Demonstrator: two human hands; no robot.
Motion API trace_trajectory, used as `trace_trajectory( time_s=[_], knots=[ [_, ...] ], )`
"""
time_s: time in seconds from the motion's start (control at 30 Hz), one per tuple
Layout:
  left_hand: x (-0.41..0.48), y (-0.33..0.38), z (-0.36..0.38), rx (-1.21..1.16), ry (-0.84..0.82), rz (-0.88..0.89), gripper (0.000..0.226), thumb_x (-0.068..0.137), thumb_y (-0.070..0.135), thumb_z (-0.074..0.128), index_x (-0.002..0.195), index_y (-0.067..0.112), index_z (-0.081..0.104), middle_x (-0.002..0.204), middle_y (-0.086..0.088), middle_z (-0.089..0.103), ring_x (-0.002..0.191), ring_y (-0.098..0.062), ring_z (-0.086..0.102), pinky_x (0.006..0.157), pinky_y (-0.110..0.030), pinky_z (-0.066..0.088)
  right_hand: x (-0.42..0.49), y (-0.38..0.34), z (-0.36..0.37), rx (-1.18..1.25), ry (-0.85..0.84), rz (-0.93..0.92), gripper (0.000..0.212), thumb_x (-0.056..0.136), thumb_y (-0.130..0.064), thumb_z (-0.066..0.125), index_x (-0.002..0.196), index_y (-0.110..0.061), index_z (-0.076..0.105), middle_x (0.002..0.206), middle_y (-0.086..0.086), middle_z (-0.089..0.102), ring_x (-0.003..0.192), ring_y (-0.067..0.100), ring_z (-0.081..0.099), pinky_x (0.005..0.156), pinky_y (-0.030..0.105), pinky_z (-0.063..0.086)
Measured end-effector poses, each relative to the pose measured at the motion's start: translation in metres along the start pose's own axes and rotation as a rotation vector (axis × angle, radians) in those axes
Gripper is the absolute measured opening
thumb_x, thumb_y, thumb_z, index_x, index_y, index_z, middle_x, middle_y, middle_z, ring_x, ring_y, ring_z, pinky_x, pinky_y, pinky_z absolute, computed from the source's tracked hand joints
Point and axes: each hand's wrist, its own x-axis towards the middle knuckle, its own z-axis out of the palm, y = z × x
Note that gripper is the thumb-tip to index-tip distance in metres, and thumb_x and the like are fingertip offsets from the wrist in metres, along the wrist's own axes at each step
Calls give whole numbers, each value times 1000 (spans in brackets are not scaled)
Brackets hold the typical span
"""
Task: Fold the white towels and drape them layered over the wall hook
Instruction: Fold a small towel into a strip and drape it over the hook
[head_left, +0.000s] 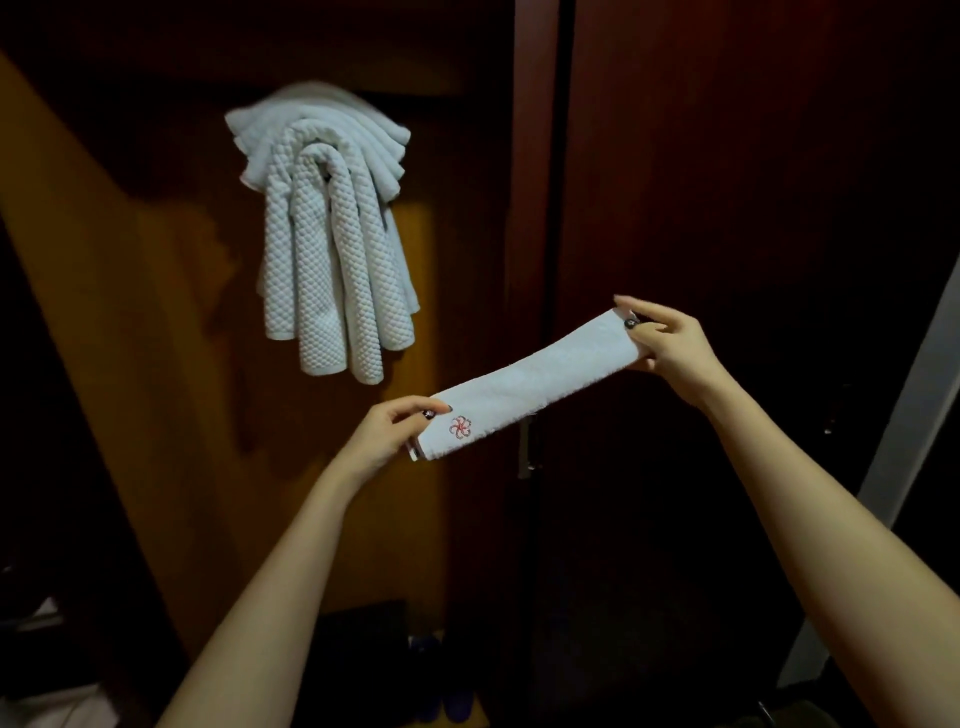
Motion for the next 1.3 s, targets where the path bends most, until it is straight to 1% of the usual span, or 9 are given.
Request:
trace_trajectory(
  time_s=[0.13, 0.2, 0.3, 0.53, 0.73, 0.83, 1.0, 1.13, 1.3],
  knots=[
    [7, 10, -23, -24, 33, -9, 17, 85, 14, 71, 87, 31, 74, 98, 4, 64, 64, -1, 57, 51, -15, 44, 10, 3, 11, 21, -98, 60, 32, 92, 3, 50, 100, -17, 74, 111, 9, 64, 94, 15, 64, 65, 21, 55],
    [12, 16, -38, -78, 67, -22, 16, 82, 11, 74, 90, 23, 70, 110, 0, 59, 77, -3, 65, 57, -16, 51, 19, 2, 20, 93, -167, 104, 25, 91, 0, 59, 102, -16, 74, 114, 10, 65, 98, 19, 68, 69, 24, 57],
    [20, 31, -64, -131, 120, -26, 20, 81, 5, 74, 94, 18, 66, 116, -2, 56, 80, -3, 69, 63, -20, 55, 37, -6, 37, 170, -266, 128, 24, 87, 1, 65, 106, -13, 72, 117, 14, 62, 92, 18, 72, 74, 29, 58],
    [41, 82, -141, -213, 273, 57, 22, 81, -1, 69, 91, 19, 75, 102, 0, 69, 81, -12, 71, 64, -22, 57, 86, -46, 92, 276, -451, 124, 36, 87, 11, 57, 113, -12, 69, 124, 12, 60, 91, 16, 70, 75, 27, 58],
    [80, 118, -194, -184, 362, 184, 24, 85, -3, 64, 104, 11, 68, 107, -4, 64, 77, -5, 68, 58, -15, 53, 145, -83, 150, 325, -416, 1, 32, 92, 4, 55, 121, -6, 62, 109, 7, 72, 90, 14, 71, 74, 25, 59],
    [106, 130, -225, -176, 385, 224, 25, 84, -4, 65, 103, 11, 69, 106, -1, 67, 79, -7, 70, 62, -16, 56, 181, -97, 172, 318, -432, -38, 37, 91, 7, 53, 124, -9, 60, 108, 4, 71, 87, 11, 70, 79, 24, 59],
    [157, 149, -278, -68, 390, 276, 27, 83, -2, 67, 102, 17, 71, 112, 6, 61, 85, -5, 71, 65, -17, 56, 242, -115, 204, 396, -429, -76, 43, 92, 10, 49, 131, -7, 54, 111, 5, 68, 83, 9, 72, 69, 20, 57],
    [203, 162, -308, -14, 376, 349, 26, 86, 2, 67, 105, 18, 70, 117, 6, 59, 87, -3, 70, 66, -15, 54, 288, -128, 228, 446, -399, -140, 43, 93, 9, 47, 132, -9, 54, 114, 5, 68, 86, 10, 72, 72, 20, 57],
    [256, 174, -342, -87, 317, 387, 25, 89, 0, 62, 110, 12, 67, 118, -5, 63, 91, -13, 71, 71, -20, 56, 339, -134, 250, 541, -348, -179, 41, 93, 7, 49, 129, -11, 57, 115, 9, 67, 89, 13, 72, 73, 21, 58]
  ],
)
